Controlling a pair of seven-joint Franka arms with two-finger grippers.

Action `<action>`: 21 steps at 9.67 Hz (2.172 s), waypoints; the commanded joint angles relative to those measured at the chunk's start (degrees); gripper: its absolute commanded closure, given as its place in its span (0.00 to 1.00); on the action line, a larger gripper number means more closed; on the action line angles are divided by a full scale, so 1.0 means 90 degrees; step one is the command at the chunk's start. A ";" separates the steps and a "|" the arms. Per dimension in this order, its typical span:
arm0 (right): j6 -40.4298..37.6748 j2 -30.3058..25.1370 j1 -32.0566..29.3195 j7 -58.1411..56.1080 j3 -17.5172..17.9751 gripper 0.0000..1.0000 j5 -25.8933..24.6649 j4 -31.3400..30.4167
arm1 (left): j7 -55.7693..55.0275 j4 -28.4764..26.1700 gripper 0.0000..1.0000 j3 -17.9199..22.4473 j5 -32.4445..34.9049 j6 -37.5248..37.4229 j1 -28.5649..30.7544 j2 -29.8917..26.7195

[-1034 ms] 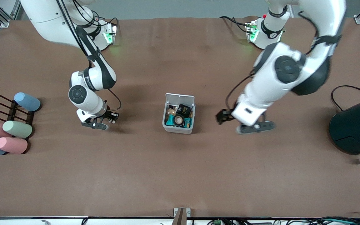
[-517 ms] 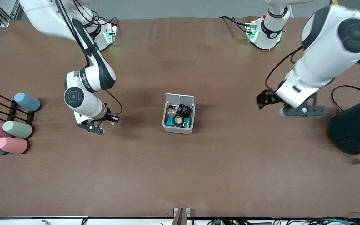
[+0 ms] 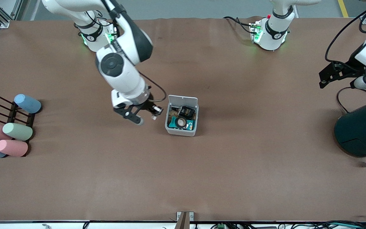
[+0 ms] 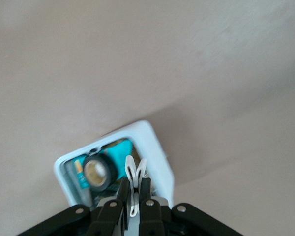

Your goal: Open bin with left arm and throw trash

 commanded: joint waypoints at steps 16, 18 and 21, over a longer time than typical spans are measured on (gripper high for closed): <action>-0.1746 0.0395 -0.0559 -0.0740 -0.0094 0.04 -0.0006 0.0746 | 0.0053 0.0352 0.00 0.0075 -0.0082 -0.0329 0.0192 0.0175; -0.2129 -0.0179 -0.1525 -0.1988 -0.0094 0.04 -0.0016 0.0475 | -0.0034 0.0549 0.00 0.0075 -0.0111 -0.0339 0.0182 0.0254; -0.3229 -0.1497 -0.3126 -0.5129 -0.0103 0.01 -0.0035 -0.0211 | -0.0084 0.0530 0.00 0.0075 -0.0120 -0.0358 0.0191 0.0254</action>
